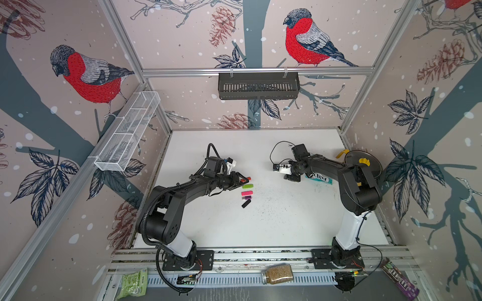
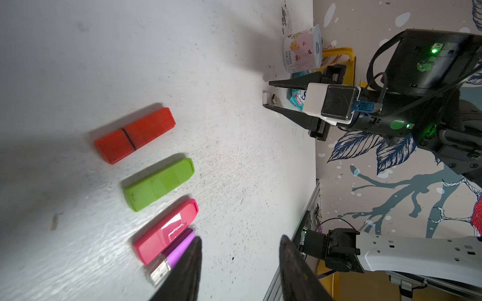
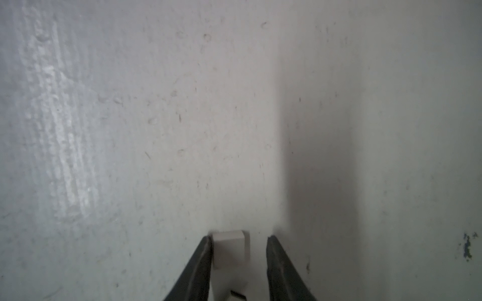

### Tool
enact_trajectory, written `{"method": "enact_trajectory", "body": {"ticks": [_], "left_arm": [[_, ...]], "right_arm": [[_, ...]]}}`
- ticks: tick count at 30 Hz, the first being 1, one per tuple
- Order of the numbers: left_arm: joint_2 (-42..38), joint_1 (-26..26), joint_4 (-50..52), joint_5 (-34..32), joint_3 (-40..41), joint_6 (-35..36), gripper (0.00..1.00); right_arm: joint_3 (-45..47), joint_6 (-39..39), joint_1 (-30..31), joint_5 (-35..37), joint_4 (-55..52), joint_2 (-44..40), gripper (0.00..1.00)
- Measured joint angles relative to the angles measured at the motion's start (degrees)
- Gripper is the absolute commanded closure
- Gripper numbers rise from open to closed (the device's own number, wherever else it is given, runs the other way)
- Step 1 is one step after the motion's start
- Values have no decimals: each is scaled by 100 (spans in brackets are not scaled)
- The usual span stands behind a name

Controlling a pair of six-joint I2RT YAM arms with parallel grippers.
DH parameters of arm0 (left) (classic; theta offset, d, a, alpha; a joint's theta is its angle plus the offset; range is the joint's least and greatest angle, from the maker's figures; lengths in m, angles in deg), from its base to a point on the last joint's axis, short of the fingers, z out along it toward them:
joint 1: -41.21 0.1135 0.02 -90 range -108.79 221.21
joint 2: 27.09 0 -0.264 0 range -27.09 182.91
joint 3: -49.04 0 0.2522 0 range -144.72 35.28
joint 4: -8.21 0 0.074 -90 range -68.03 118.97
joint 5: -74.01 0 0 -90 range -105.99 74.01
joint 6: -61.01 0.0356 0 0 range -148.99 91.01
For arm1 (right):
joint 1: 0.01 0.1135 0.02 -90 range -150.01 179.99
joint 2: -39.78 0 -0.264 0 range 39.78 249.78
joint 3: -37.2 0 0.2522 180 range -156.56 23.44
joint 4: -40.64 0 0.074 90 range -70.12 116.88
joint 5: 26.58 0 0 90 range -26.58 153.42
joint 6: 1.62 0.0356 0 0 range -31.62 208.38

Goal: Close the usb drive cover
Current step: Pick up the cover from the center of the board.

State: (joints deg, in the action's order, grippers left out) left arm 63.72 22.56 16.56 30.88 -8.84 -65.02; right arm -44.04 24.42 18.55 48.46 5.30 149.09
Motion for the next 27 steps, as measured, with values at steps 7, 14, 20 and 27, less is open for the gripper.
{"method": "enact_trajectory", "body": {"ticks": [7, 14, 20, 27], "left_arm": [[-57, 0, 0, -2, 39, -2, 52], [-188, 0, -7, -13, 111, -4, 52], [-243, 0, -31, -20, 170, -20, 52], [-269, -9, -33, -20, 177, -66, 52]], "right_arm": [[-66, 267, -63, -181, -103, 87, 66], [-122, 549, -66, -284, -214, 186, 70], [-68, 726, -50, -483, -208, 131, 66], [85, 999, -26, -455, -81, -11, 58]]}}
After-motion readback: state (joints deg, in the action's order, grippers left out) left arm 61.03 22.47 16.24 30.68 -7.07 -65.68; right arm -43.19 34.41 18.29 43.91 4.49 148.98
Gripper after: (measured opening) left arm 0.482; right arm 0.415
